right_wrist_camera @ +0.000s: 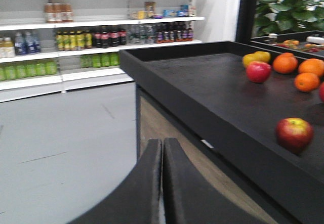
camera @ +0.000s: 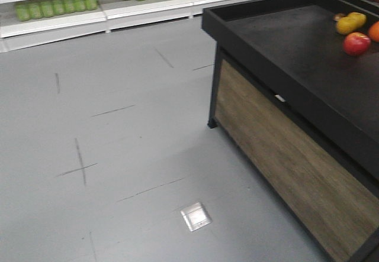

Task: Pick three apples into basket with both arms
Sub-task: 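Drive the base toward the fruit tables and the light-blue basket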

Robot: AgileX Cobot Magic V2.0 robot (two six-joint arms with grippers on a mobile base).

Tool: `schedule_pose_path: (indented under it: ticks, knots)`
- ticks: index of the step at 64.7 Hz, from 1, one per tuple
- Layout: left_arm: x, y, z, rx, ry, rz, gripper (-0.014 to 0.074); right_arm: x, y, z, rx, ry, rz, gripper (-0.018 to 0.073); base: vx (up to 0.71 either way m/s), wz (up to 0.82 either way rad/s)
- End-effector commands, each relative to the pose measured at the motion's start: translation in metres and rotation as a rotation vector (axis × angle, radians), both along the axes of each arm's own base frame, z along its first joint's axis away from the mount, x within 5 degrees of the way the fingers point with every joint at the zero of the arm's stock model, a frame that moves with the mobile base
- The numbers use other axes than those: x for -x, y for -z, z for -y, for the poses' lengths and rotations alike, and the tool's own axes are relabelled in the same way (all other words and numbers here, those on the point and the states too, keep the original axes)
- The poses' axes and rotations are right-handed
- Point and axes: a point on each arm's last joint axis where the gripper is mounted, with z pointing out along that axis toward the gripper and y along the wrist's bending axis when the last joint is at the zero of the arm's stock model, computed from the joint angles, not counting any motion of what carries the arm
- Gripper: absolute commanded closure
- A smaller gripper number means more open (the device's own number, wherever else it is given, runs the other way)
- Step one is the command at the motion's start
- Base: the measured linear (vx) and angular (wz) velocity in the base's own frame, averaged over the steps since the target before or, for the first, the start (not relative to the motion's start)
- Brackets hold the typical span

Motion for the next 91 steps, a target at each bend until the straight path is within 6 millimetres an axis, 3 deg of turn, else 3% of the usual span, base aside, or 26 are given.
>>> schedule_pose_path:
  ticks: [1, 91]
  knots:
    - [-0.0009, -0.0028, 0.0025, -0.008, 0.033, 0.066, 0.0603, -0.0003, -0.0025, 0.0006, 0.016, 0.007, 0.062, 0.0567, 0.1, -0.39]
    - [-0.0009, -0.0028, 0.0025, -0.008, 0.033, 0.066, 0.0603, -0.0003, -0.0025, 0.0006, 0.016, 0.007, 0.062, 0.0567, 0.09, -0.42]
